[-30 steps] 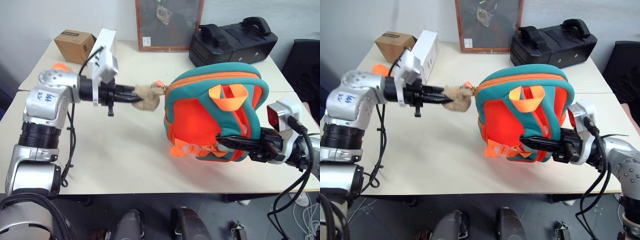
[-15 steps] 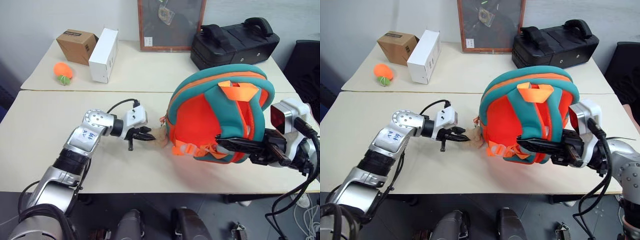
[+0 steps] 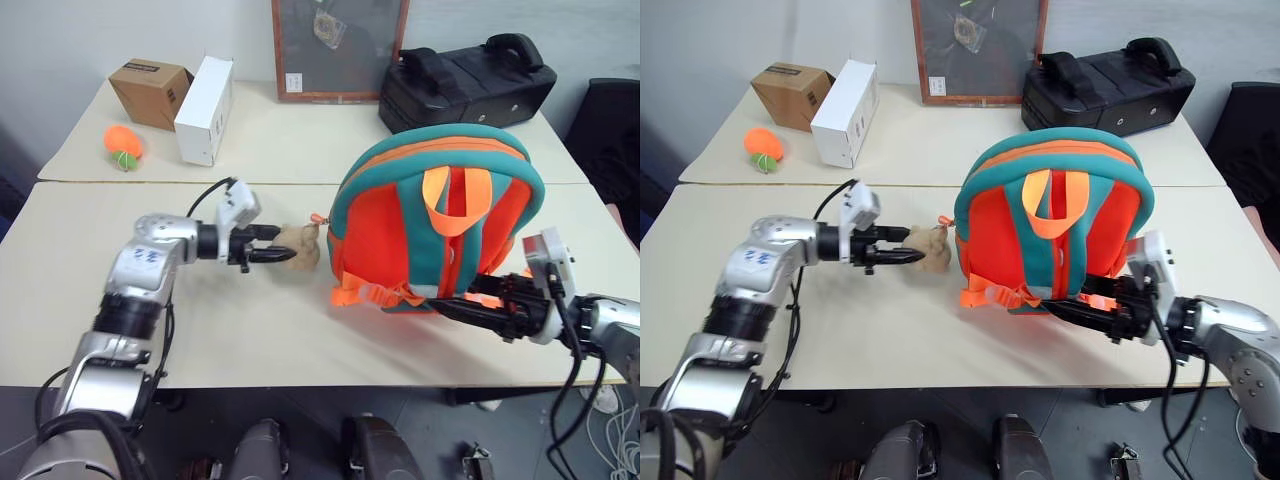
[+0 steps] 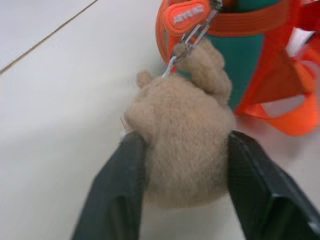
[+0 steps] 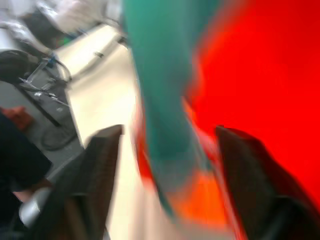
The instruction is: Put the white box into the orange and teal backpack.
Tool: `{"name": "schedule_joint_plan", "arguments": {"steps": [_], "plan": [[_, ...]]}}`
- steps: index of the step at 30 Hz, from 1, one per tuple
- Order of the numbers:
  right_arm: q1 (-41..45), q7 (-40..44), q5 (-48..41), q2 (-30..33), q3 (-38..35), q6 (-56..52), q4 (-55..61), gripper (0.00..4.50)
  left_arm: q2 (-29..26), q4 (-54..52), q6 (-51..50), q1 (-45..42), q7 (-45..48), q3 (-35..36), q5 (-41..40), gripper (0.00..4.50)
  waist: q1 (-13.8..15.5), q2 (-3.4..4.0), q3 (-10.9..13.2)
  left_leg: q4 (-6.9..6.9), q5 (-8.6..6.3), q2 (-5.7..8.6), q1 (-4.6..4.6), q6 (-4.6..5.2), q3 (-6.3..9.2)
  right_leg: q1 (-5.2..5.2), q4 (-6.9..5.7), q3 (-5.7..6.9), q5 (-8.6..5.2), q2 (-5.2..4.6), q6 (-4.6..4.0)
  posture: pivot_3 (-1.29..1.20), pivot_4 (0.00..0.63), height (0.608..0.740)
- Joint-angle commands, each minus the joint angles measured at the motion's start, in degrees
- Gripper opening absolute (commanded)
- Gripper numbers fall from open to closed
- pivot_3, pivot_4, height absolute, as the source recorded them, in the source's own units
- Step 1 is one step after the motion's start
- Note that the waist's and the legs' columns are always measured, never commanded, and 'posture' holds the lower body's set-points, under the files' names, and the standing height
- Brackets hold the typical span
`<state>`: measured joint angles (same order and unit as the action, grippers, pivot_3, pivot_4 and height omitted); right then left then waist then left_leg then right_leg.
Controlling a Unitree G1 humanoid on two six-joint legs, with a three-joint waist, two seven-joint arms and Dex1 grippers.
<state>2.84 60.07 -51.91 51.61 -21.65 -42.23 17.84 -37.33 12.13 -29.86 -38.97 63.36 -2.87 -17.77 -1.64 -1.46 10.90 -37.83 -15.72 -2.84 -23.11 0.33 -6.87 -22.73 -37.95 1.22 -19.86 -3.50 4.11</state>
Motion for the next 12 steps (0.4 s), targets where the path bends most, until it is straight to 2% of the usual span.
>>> {"name": "schedule_joint_plan", "arguments": {"steps": [1,4,7,12], "plan": [[-3.0,8.2,1.6,5.8,-8.6,2.3,-6.8,4.42,-5.5,-10.4,-6.0,5.6,1.9,7.8,-6.8,3.64,0.1,0.0,0.0,0.0,0.0,0.0,0.0,0.0,0.0,0.0,0.01,0.0,0.0,0.0,0.0,0.0,0.15,0.74],[-4.3,16.7,3.3,13.4,-15.4,2.8,-17.2,4.5,-13.3,-18.6,-11.7,13.2,4.4,17.5,-13.4,4.48,-0.1,0.01,0.0,0.06,0.0,-0.01,0.01,0.0,0.01,0.01,0.07,0.0,-0.01,-0.01,-0.01,0.0,0.15,0.74],[-1.4,20.1,5.1,17.8,-17.1,3.8,-25.8,4.5,-19.5,-22.7,-17.0,17.4,5.4,26.4,-18.8,4.48,0.0,0.0,0.0,0.15,-0.02,-0.03,0.19,0.02,0.02,0.16,0.15,0.02,-0.02,-0.02,-0.04,0.0,0.15,0.74],[3.9,22.0,8.2,18.2,-13.7,6.5,-32.1,4.5,-21.0,-25.7,-20.1,18.8,1.3,31.8,-22.5,4.48,0.2,0.05,0.0,0.75,-0.1,0.06,1.01,0.08,0.02,0.78,0.41,0.01,-0.09,-0.12,-0.16,0.0,0.15,0.74]]}}
